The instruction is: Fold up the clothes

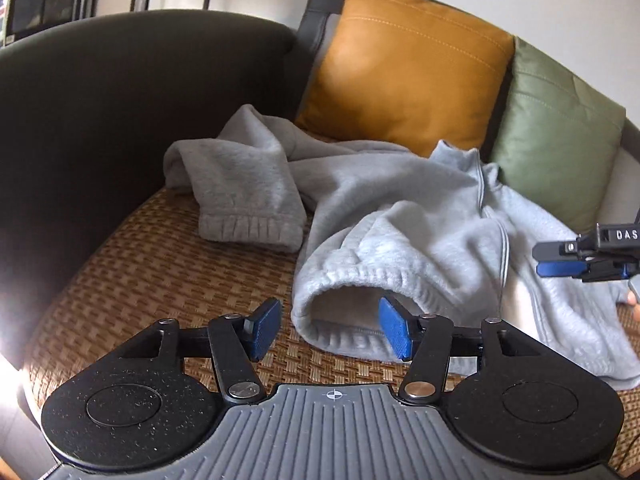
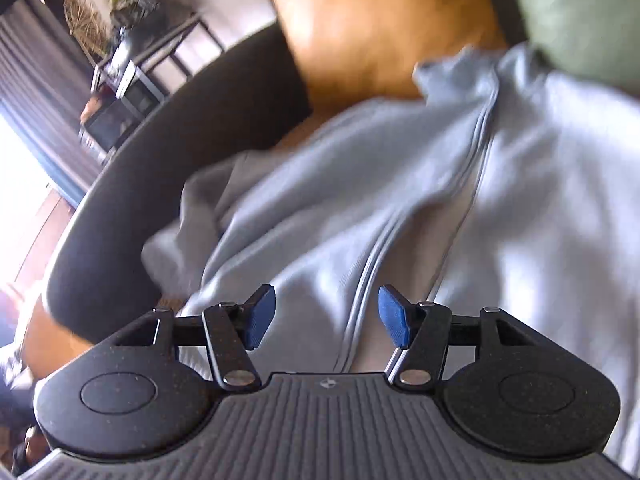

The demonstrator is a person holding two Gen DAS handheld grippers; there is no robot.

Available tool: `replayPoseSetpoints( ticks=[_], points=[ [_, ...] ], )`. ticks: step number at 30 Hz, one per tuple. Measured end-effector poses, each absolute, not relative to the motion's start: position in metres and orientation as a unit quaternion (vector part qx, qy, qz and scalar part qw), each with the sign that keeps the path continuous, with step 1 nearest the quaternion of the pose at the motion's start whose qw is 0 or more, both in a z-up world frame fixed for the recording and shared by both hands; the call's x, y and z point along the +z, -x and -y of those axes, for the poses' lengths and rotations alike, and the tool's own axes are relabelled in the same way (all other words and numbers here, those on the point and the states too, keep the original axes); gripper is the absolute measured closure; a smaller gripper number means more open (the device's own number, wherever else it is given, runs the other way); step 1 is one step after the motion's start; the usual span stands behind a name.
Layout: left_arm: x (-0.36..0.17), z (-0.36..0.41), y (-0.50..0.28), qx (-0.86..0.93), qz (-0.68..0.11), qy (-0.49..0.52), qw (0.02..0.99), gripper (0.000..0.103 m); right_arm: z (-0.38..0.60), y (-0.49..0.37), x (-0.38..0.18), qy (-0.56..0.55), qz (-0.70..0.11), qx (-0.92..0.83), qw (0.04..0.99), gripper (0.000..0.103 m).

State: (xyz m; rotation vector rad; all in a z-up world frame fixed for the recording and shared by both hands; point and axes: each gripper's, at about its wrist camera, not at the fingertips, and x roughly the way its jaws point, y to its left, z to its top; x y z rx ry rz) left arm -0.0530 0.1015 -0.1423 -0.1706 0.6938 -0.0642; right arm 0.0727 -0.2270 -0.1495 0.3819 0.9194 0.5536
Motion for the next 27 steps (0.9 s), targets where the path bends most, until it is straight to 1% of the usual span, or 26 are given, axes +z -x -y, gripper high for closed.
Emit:
replayPoseSetpoints(
  ticks=[2, 5, 9, 15, 18, 19, 21, 23, 27],
  points=[
    [-0.149, -0.099, 0.045, -0.033, -0.344, 0.059, 0.936, 0.034, 0.216, -0.056, -0.161, -0.180, -0.454, 0.267, 0.831, 0.042],
    [-0.160, -0.098, 0.036, -0.036, -0.356, 0.043, 0.933, 0.034, 0.202, -0.051, -0.172, -0.172, -0.462, 0.254, 0.832, 0.042],
    [-0.166, -0.100, 0.028, -0.032, -0.362, 0.062, 0.930, 0.034, 0.189, -0.049, -0.184, -0.178, -0.488, 0.255, 0.815, 0.048],
    [-0.171, -0.101, 0.012, -0.033, -0.367, 0.086, 0.926, 0.034, 0.183, -0.040, -0.190, -0.208, -0.486, 0.230, 0.817, 0.048],
    [-0.174, -0.099, 0.005, -0.033, -0.371, 0.099, 0.923, 0.034, 0.184, -0.038, -0.192, -0.216, -0.487, 0.208, 0.821, 0.059],
    [-0.175, -0.099, 0.004, -0.033, -0.372, 0.102, 0.922, 0.034, 0.186, -0.035, -0.192, -0.221, -0.485, 0.203, 0.821, 0.065],
    [-0.175, -0.100, 0.003, -0.032, -0.374, 0.109, 0.921, 0.035, 0.190, -0.028, -0.191, -0.234, -0.481, 0.193, 0.822, 0.066],
    [-0.173, -0.102, 0.005, -0.033, -0.373, 0.121, 0.919, 0.035, 0.194, -0.021, -0.191, -0.247, -0.477, 0.184, 0.823, 0.061],
    [-0.176, -0.102, 0.001, -0.027, -0.382, 0.123, 0.916, 0.037, 0.194, -0.020, -0.199, -0.280, -0.468, 0.171, 0.821, 0.061]
  ],
)
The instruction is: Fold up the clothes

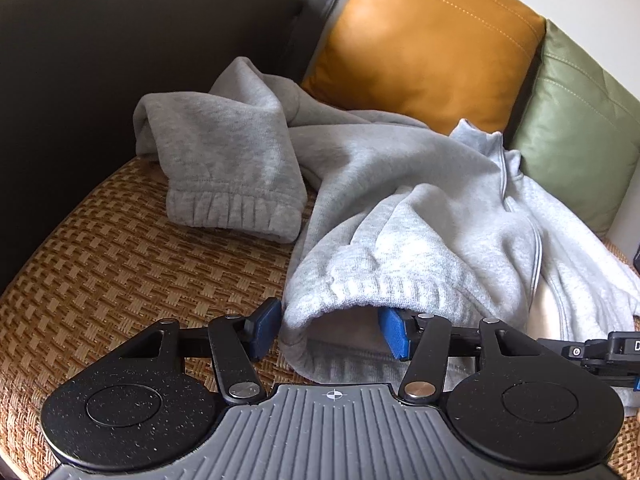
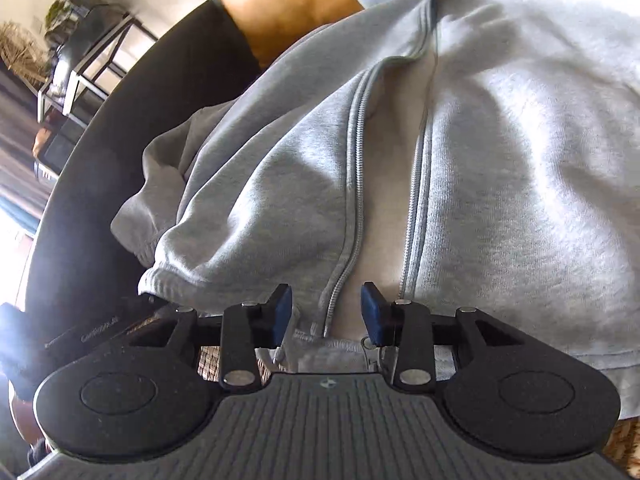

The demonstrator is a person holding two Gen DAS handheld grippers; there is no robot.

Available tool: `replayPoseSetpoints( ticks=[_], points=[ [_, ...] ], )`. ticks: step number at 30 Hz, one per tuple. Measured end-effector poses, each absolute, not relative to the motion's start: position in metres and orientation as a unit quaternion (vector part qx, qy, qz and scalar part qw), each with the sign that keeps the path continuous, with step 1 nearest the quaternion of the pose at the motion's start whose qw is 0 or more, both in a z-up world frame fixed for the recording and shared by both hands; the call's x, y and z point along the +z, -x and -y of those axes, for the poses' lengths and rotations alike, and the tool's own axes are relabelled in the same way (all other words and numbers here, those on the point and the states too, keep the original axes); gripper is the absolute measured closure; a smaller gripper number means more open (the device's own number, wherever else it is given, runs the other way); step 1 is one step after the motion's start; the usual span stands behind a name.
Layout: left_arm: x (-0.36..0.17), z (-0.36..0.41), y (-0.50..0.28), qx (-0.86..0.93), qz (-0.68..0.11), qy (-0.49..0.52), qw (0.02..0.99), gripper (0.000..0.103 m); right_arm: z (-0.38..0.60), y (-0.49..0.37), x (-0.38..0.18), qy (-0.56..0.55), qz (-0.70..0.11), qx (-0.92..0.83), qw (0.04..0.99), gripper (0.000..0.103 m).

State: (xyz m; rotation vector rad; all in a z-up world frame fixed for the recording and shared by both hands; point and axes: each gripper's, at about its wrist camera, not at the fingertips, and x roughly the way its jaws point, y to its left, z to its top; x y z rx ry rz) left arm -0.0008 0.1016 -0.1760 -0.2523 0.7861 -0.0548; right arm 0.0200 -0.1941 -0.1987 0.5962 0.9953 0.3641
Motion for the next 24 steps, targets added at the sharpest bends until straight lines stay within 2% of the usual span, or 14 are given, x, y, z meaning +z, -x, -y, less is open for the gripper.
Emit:
replayPoseSetpoints(
  ticks=[3, 4, 5, 9, 13, 18, 24],
  points=[
    [-0.180, -0.100, -0.005, -0.019, -0.391, 0.115, 0.913, 0.044, 0.189, -0.029, -0.206, -0.311, -0.457, 0.174, 0.815, 0.061],
    [-0.180, -0.100, -0.007, -0.013, -0.394, 0.109, 0.913, 0.065, 0.189, -0.032, -0.205, -0.311, -0.461, 0.174, 0.813, 0.074],
    [-0.178, -0.101, -0.008, -0.004, -0.399, 0.099, 0.912, 0.093, 0.193, -0.033, -0.202, -0.315, -0.466, 0.175, 0.808, 0.100],
    [-0.165, -0.116, -0.005, -0.011, -0.400, 0.104, 0.910, 0.095, 0.219, -0.015, -0.161, -0.326, -0.421, 0.205, 0.821, 0.101],
    [-0.153, -0.097, 0.001, -0.036, -0.394, 0.025, 0.918, 0.095, 0.239, 0.005, -0.130, -0.306, -0.409, 0.213, 0.833, 0.101],
    [-0.164, -0.071, 0.008, -0.062, -0.408, -0.080, 0.908, 0.095, 0.244, 0.015, -0.152, -0.301, -0.437, 0.184, 0.827, 0.101],
    [-0.179, -0.063, 0.017, -0.081, -0.402, -0.147, 0.900, 0.095, 0.246, 0.020, -0.186, -0.299, -0.460, 0.159, 0.821, 0.102]
  ],
)
